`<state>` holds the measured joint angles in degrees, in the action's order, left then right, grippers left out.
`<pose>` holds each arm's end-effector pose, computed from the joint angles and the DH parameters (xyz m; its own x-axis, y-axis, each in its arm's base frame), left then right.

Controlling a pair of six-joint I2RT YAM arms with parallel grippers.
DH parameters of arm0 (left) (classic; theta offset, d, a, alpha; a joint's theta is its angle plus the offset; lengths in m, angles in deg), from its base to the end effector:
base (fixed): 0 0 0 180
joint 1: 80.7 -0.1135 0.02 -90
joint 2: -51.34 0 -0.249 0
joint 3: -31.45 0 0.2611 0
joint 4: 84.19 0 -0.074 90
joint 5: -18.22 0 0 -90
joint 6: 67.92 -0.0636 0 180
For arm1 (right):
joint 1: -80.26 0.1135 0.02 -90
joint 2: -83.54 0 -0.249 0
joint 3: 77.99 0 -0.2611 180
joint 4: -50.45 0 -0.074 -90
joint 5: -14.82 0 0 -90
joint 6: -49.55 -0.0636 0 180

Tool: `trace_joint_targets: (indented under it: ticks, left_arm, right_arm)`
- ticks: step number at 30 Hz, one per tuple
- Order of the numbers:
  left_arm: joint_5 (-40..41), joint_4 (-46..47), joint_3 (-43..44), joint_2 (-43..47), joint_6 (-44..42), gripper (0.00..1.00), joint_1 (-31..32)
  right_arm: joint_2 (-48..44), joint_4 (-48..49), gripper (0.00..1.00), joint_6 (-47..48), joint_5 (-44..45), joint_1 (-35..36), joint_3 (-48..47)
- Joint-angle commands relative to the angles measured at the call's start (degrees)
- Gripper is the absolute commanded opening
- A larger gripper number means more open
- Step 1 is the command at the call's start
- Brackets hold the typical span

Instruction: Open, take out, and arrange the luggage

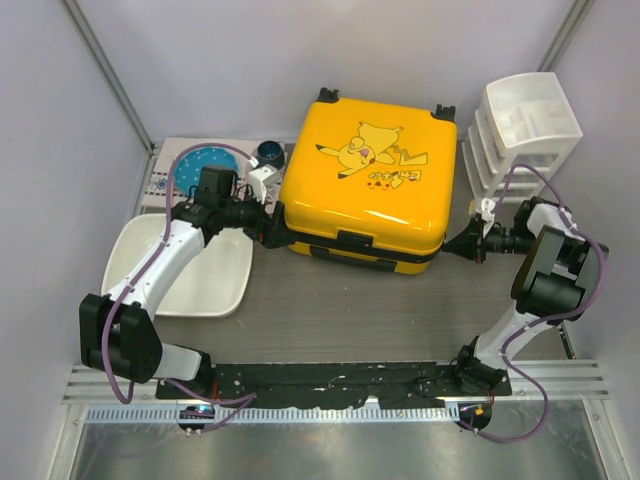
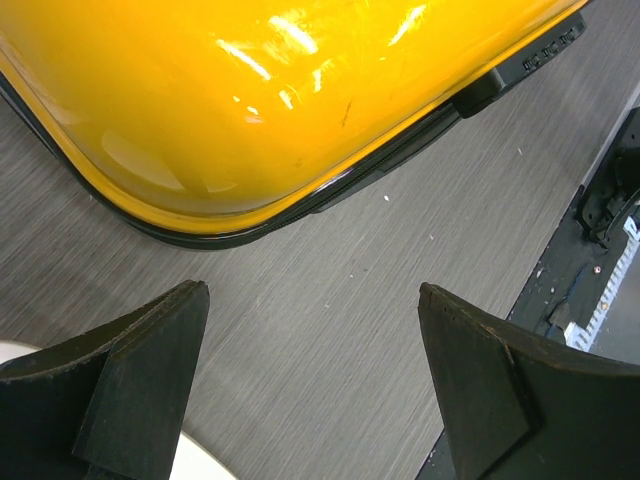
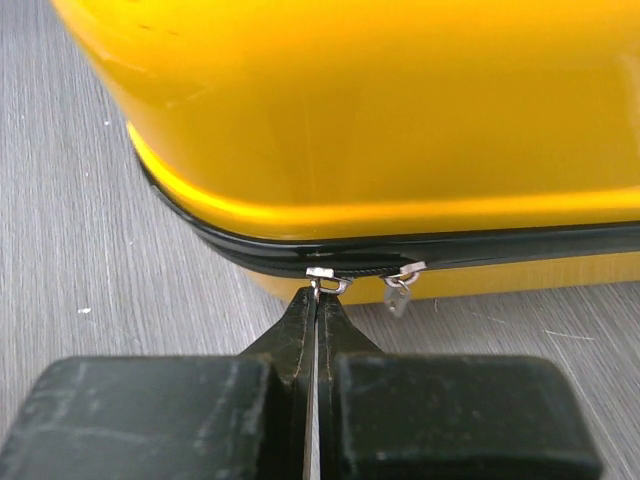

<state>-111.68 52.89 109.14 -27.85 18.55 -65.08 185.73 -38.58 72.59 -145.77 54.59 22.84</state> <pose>0.2991 -0.1260 0.2653 -0.6329 0.2260 -0.7405 0.6881 0.6027 -0.4041 0.2758 -0.0660 0.1666 -0.0992 -0.2916 -0.9514 -0.9500 0.3123 0.0033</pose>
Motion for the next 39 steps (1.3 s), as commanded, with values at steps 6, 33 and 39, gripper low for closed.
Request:
trace_joint_targets:
  ticks: [6,33,39]
  left_arm:
    - [3.51,2.99,-1.11,3.69,3.17,0.89,-0.50]
    - [-4.48,7.57,11.00,-16.51,-20.01,0.77,-6.92]
    - [-8.62,5.54,7.15,-13.81,-22.05,0.75,0.54]
  right_arm:
    - [-15.61,6.10,0.01,-20.20,8.62,3.08,7.33]
    - [-54.56,64.14,0.01,-109.25,46.93,28.22,32.05]
    - [-54.03,65.99,0.01,-110.40,55.63,28.13,28.63]
